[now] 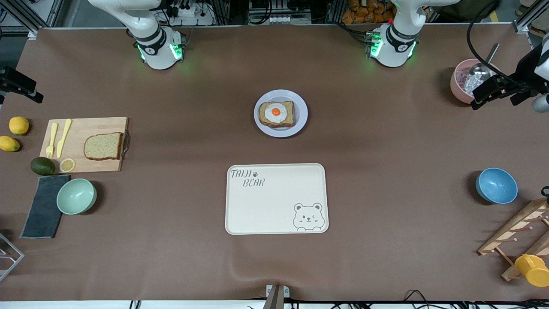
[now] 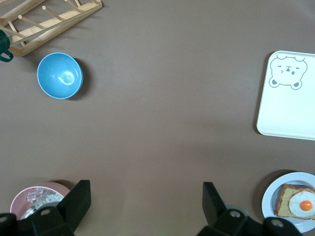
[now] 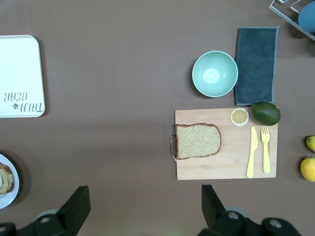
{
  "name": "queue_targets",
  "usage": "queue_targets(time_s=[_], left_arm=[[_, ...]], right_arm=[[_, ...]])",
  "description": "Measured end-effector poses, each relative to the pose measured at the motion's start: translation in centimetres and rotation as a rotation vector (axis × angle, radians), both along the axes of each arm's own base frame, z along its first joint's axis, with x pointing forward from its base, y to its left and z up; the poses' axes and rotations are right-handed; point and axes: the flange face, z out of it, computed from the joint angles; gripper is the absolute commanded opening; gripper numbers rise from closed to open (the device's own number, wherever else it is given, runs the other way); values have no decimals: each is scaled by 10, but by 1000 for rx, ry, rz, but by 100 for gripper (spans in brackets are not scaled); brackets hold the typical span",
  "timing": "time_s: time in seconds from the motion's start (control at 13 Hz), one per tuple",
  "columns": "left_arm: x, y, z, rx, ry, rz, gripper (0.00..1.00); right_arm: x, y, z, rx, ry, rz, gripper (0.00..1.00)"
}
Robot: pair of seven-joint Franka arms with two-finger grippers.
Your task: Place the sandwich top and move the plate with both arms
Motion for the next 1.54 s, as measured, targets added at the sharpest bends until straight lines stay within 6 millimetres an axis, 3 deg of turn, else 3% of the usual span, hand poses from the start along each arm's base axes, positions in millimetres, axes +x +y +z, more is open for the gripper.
queue_targets(time_s=[0.69,1.23,1.54], left_arm=[[-2,-1,1,1,11,-2,100],[-1,-4,-11,-3,39,-7,100],[-1,-4,-11,-3,40,-7,100]], right_arm=[[-1,0,-1,1,11,-1,100],[3,3,-8,1,23,6,100],[10,18,-18,2,42,34,100]])
